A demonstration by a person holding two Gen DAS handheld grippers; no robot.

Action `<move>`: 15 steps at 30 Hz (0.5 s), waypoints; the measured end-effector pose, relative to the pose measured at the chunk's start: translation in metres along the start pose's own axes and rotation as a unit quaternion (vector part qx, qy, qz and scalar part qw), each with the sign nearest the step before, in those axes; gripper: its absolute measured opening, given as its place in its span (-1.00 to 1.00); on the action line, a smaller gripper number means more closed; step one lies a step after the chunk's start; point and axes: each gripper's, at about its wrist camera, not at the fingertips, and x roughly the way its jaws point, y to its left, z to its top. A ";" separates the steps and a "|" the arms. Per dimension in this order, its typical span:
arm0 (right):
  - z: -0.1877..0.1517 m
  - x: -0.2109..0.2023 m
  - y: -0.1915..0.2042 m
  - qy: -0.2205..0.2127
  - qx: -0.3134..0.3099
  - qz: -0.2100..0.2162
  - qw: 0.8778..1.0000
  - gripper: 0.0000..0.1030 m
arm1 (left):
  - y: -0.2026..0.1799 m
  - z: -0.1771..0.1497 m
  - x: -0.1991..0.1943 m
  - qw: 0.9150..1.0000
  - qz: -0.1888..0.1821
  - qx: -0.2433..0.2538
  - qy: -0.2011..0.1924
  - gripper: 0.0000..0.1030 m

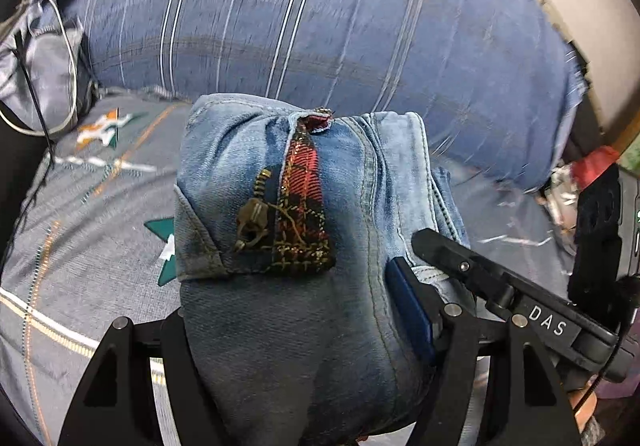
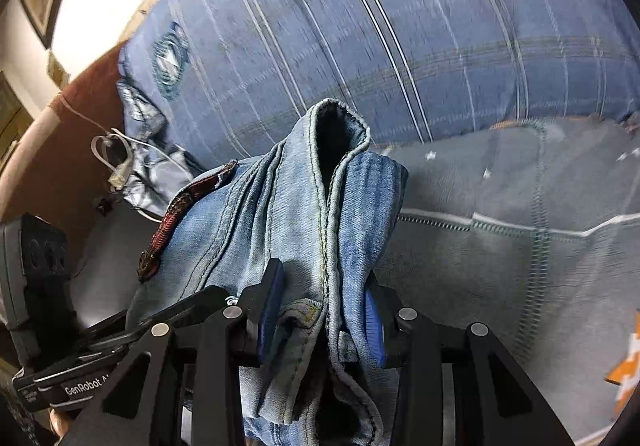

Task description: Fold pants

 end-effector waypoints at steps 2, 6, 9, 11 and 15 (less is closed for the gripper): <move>-0.002 0.017 -0.008 0.011 0.004 -0.015 1.000 -0.22 | 0.004 -0.005 0.020 1.000 0.014 0.001 0.024 0.39; -0.007 0.031 -0.031 0.029 0.009 -0.051 0.998 -0.14 | 0.008 -0.011 0.018 1.000 0.004 0.012 0.019 0.42; -0.007 0.000 -0.041 0.003 0.038 -0.022 0.999 -0.12 | 0.022 -0.013 0.005 0.999 -0.025 -0.009 0.024 0.42; -0.008 -0.021 -0.041 -0.012 0.036 0.001 0.999 -0.12 | 0.029 -0.017 -0.005 0.999 -0.031 -0.022 0.017 0.42; -0.012 -0.033 -0.034 0.000 0.035 0.058 0.998 -0.12 | 0.034 -0.028 -0.029 0.999 -0.025 -0.026 -0.012 0.42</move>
